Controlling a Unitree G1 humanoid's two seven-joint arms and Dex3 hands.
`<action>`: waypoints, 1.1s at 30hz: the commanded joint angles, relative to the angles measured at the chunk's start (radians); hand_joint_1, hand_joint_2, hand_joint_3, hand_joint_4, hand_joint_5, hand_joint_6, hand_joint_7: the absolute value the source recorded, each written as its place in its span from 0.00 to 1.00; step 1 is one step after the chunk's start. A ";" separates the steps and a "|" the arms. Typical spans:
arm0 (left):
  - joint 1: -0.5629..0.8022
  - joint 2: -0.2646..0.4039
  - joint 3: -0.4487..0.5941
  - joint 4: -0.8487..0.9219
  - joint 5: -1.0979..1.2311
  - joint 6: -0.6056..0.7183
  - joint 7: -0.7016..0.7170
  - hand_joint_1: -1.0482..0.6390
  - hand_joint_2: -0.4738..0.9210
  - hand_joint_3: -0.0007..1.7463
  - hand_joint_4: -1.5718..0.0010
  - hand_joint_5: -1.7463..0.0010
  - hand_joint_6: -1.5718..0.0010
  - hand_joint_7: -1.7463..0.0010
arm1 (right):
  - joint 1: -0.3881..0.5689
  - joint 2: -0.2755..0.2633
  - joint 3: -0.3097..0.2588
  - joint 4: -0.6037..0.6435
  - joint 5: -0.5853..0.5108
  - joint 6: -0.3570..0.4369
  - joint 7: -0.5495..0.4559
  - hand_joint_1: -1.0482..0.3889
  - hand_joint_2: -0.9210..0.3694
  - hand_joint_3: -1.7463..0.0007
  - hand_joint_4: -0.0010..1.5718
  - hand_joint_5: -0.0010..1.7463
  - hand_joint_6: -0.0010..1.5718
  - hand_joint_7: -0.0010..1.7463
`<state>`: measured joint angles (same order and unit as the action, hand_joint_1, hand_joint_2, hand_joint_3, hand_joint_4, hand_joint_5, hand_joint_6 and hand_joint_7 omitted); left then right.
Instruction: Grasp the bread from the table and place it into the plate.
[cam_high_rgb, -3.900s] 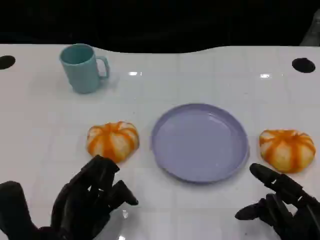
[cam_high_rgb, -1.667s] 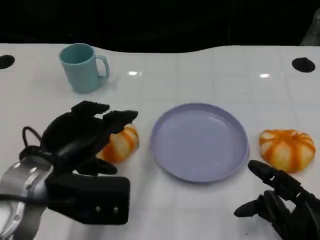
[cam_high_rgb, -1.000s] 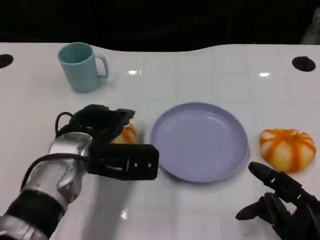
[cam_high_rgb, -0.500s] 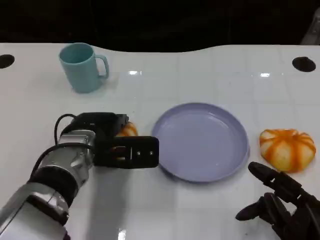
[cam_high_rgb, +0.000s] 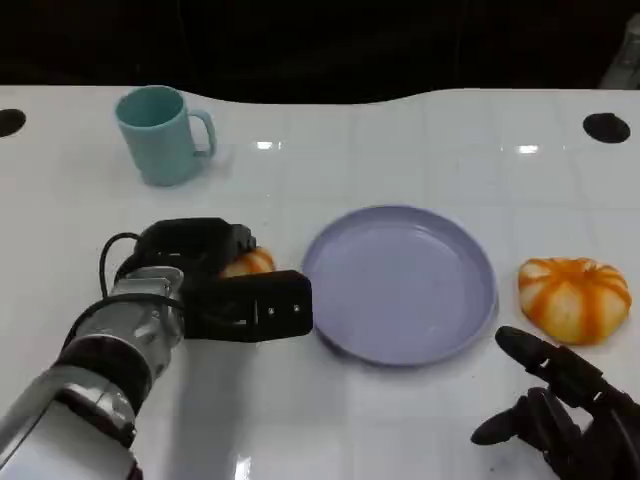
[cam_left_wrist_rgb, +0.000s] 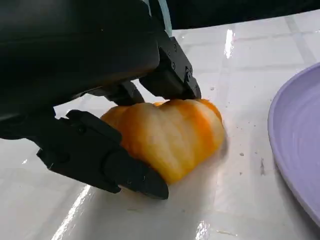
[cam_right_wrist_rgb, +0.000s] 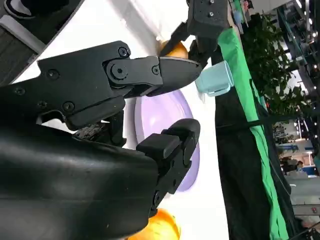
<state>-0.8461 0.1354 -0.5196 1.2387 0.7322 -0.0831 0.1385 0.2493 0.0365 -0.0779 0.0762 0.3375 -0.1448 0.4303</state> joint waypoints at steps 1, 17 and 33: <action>0.012 0.010 0.017 0.011 -0.021 -0.016 0.114 0.48 1.00 0.10 0.52 0.22 0.37 0.70 | 0.000 -0.016 -0.012 -0.002 0.016 0.000 0.004 0.21 0.00 0.81 0.43 0.67 0.63 0.15; -0.043 0.012 0.113 -0.056 -0.147 -0.138 0.197 0.53 0.82 0.46 0.49 0.00 0.67 0.00 | -0.016 -0.020 -0.016 0.026 -0.001 -0.015 0.003 0.21 0.00 0.80 0.44 0.67 0.64 0.16; -0.116 -0.067 0.025 -0.161 -0.099 -0.290 0.138 0.54 0.77 0.49 0.45 0.00 0.59 0.00 | -0.015 -0.021 -0.017 0.030 0.009 -0.018 0.019 0.21 0.00 0.80 0.44 0.68 0.62 0.18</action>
<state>-0.9314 0.0670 -0.4860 1.0883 0.6253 -0.3520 0.2852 0.2339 0.0331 -0.0870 0.1025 0.3382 -0.1477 0.4412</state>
